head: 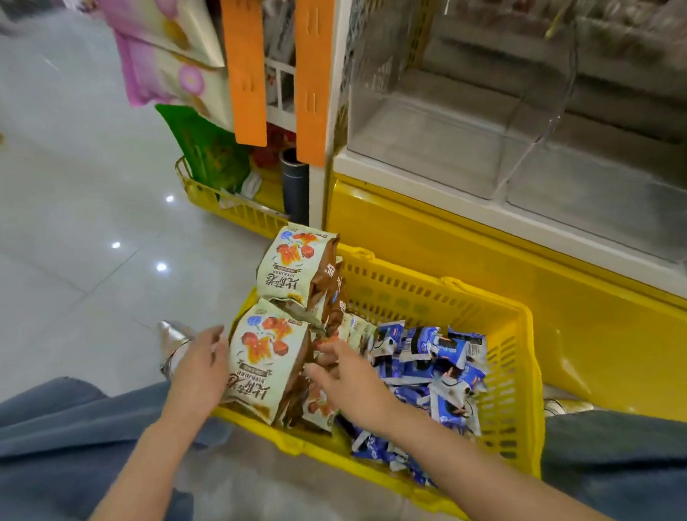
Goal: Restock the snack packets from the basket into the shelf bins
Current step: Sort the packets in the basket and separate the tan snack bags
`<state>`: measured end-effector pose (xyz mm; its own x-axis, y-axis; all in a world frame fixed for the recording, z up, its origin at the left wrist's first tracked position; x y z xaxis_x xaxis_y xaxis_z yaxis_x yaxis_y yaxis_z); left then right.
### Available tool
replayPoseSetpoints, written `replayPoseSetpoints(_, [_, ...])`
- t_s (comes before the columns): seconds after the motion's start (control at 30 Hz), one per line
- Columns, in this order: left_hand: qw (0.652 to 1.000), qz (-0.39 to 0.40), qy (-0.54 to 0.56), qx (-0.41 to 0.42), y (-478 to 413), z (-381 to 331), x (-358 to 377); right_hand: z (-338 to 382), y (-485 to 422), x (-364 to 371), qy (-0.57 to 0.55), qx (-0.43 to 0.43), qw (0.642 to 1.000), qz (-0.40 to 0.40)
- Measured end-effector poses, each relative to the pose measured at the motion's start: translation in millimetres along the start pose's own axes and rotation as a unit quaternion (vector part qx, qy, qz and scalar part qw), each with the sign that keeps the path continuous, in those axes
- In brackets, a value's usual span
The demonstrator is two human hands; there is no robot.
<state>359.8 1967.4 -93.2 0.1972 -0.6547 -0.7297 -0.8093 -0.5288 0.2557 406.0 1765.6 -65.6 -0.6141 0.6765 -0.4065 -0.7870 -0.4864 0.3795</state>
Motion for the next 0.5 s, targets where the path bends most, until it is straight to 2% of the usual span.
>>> replayPoseSetpoints(0.07, [0.999,0.038,0.03,-0.021,3,11,12,5,-8,20,-0.109,0.066,0.992,0.013])
replayPoseSetpoints(0.17, [0.998,0.025,0.039,-0.029,9,16,16,3,-17,39,-0.209,0.148,0.966,-0.024])
replayPoseSetpoints(0.23, [0.999,0.018,0.034,-0.026,10,15,14,0,-22,47,-0.252,0.173,0.95,-0.058])
replayPoseSetpoints(0.3, [0.998,0.027,0.04,-0.028,10,14,13,0,-22,50,-0.25,0.172,0.949,-0.084])
replayPoseSetpoints(0.43, [0.997,0.077,0.01,-0.024,8,8,8,10,-10,37,-0.197,0.103,0.969,-0.104])
replayPoseSetpoints(0.5, [0.999,0.04,-0.004,-0.002,9,-1,-2,20,-2,23,-0.161,0.067,0.98,-0.098])
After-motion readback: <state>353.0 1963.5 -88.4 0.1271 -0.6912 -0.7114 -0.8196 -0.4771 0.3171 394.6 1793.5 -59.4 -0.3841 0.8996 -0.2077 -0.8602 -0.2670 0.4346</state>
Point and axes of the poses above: each hand's wrist, its own y-axis away from the middle knuckle, its own x-axis out of the palm, z = x × y, the point moved 5 cm from there along -y, towards the middle knuckle, and after that the axes turned 7 degrees about -y, right-handed, at the moved point
